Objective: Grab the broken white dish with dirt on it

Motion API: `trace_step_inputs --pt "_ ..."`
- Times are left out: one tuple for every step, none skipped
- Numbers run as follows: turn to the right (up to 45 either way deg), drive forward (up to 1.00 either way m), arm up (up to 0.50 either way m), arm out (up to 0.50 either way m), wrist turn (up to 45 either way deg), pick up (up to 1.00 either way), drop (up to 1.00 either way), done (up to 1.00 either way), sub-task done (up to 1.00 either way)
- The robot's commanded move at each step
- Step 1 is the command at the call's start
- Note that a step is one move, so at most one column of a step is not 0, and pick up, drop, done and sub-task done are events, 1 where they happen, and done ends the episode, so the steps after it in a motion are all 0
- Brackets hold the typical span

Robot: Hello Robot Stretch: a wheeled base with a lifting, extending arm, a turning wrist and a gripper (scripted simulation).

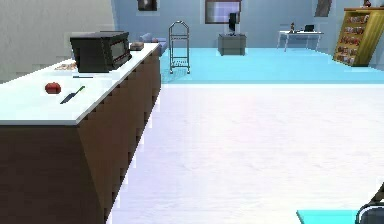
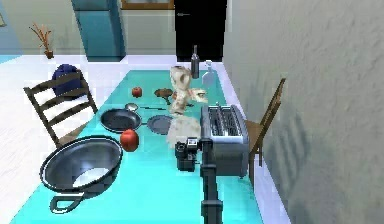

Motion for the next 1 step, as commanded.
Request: trace_step_inputs --pt "0.0 0.0 0.0 0.0 0.0 0.0 0.0 1.0 0.0"
